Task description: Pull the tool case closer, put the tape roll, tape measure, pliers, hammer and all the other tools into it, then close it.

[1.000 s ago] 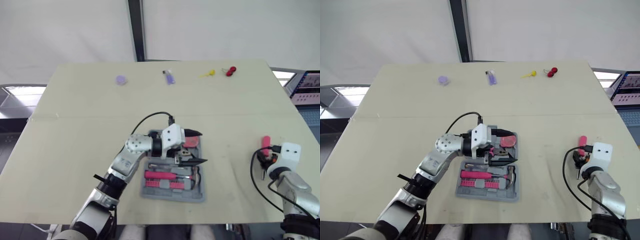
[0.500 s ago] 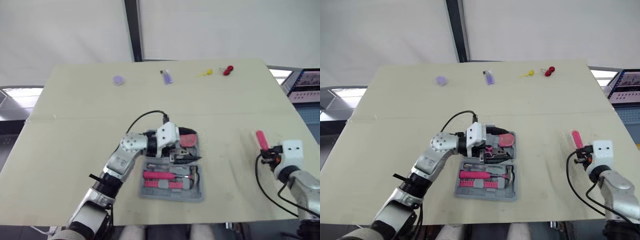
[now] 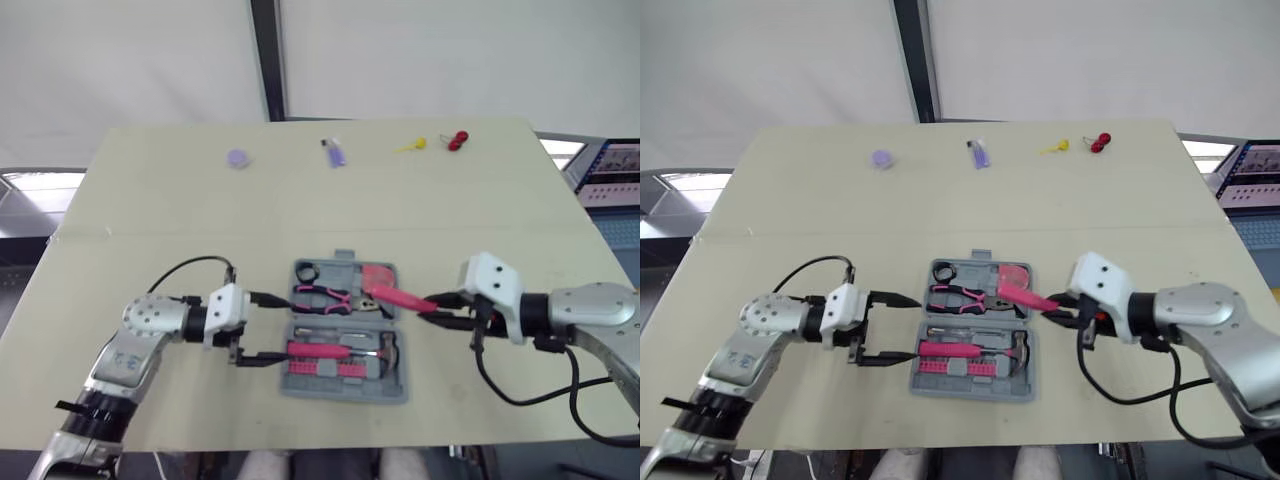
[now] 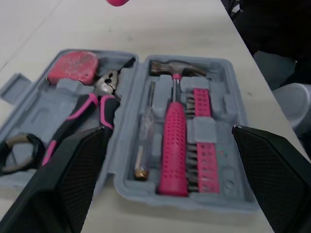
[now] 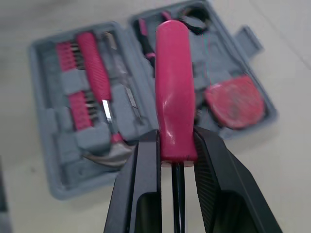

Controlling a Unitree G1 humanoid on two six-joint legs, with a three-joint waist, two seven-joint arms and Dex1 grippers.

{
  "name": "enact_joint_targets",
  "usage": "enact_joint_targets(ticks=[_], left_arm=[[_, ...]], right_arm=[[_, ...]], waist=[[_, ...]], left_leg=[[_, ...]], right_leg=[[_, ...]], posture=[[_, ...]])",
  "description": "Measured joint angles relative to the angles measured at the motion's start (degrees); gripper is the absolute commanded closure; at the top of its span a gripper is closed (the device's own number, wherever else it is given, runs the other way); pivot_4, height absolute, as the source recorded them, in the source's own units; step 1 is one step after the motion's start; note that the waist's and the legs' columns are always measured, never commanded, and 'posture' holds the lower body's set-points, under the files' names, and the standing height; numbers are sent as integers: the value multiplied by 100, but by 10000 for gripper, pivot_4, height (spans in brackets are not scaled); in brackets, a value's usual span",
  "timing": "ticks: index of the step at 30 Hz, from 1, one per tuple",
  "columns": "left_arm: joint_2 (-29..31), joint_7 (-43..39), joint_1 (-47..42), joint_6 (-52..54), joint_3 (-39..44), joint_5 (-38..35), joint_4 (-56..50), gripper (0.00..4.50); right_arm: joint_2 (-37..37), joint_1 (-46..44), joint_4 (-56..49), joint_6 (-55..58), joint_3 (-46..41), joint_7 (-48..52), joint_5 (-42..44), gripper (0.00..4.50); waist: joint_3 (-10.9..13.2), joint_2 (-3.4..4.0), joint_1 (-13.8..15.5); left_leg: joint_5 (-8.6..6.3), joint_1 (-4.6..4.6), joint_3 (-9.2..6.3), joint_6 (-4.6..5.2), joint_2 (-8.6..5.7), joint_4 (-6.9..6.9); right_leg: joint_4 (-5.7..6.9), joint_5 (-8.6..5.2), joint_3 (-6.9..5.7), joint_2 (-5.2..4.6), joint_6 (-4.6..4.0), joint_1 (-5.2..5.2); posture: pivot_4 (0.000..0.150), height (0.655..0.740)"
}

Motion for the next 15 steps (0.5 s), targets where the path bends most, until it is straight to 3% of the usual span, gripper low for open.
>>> enact_joint_targets(ticks=[4, 10, 15], left_arm=[[208, -56, 886, -299, 417, -128, -440, 0], [209, -105, 2184, -1339, 887, -116, -555, 0], [-12, -24, 2678, -1981, 1036, -131, -554, 0]], right_arm=[[55, -346, -523, 441, 913, -142, -201, 41093], [769, -1115, -693, 1253, 2128, -611, -562, 41093], [1133, -1554, -673, 1715, 2763, -818, -749, 41093]], waist=[[4, -6, 38], [6, -10, 25], [7, -15, 59]], left_leg=[[0, 0, 1, -1, 1, 1], [-1, 0, 3, -2, 2, -2], [-1, -6, 1, -2, 2, 2]], right_leg=[[2, 0, 1, -1, -1, 0], [2, 1, 1, 0, -2, -7], [4, 2, 1, 0, -4, -9]], posture=[[1500, 7400], [1500, 7400], [1500, 7400]])
